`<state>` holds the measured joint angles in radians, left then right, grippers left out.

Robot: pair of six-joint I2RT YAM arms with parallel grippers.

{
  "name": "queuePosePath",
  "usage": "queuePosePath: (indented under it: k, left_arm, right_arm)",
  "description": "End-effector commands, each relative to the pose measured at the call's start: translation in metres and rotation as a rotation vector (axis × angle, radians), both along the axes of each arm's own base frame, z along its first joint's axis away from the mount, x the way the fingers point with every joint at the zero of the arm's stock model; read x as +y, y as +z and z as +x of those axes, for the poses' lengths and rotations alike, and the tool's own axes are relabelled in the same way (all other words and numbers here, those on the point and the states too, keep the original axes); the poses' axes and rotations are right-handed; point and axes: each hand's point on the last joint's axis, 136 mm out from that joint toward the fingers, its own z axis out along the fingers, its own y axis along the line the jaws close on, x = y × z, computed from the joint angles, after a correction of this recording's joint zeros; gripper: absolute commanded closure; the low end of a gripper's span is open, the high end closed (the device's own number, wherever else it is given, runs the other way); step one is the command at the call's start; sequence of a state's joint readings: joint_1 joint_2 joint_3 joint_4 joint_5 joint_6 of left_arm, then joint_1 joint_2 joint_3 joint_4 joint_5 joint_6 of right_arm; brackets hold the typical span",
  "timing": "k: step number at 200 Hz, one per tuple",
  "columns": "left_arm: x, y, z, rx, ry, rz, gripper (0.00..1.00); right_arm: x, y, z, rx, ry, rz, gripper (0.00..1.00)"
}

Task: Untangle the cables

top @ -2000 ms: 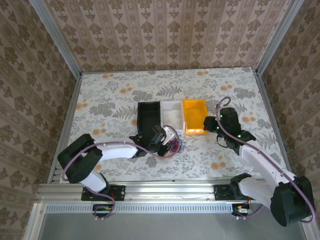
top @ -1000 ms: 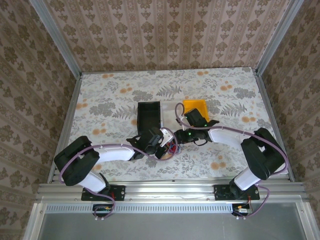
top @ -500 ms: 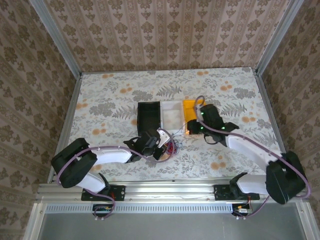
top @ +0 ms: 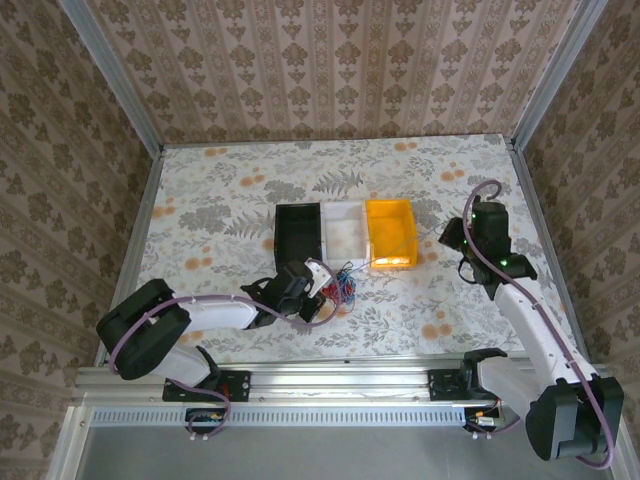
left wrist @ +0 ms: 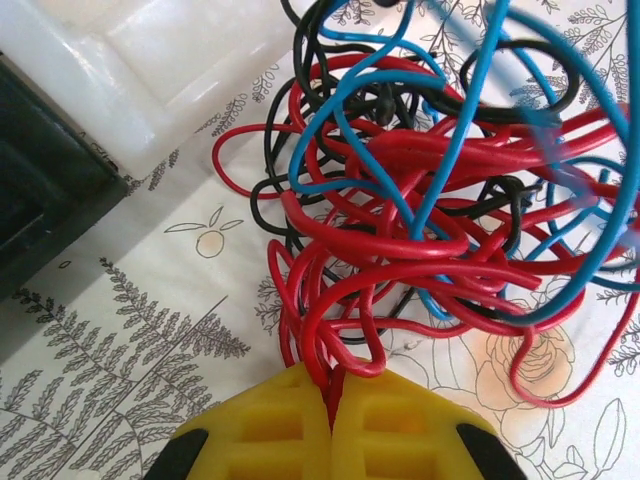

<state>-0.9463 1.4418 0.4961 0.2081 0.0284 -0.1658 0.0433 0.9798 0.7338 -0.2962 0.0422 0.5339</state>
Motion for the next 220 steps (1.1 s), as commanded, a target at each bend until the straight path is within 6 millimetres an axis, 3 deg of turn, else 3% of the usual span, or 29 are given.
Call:
queuePosePath:
  k: [1, 64, 137, 173, 203, 220]
  left_arm:
    - [0.035, -0.024, -0.009, 0.063, 0.075, 0.111, 1.00]
    - [0.081, -0.032, 0.002, 0.022, 0.291, 0.195, 1.00]
    - [0.126, -0.029, 0.020, 0.028, 0.630, 0.171, 1.00]
    - [0.141, -0.021, 0.025, 0.001, 0.717, 0.156, 1.00]
    - [0.155, -0.020, 0.028, -0.007, 0.794, 0.155, 1.00]
    - [0.157, -0.019, 0.031, -0.016, 0.810, 0.153, 1.00]
  right_arm:
    - [-0.016, 0.017, 0.003, -0.034, -0.063, 0.020, 1.00]
    - [-0.096, 0.042, 0.001, -0.122, -0.302, 0.146, 1.00]
    - [-0.133, 0.054, -0.002, -0.161, -0.408, 0.210, 1.00]
    - [-0.140, 0.056, 0.000, -0.166, -0.426, 0.242, 1.00]
    - [-0.131, 0.063, 0.007, -0.184, -0.372, 0.277, 1.00]
    - [-0.122, 0.078, 0.013, -0.220, -0.307, 0.265, 1.00]
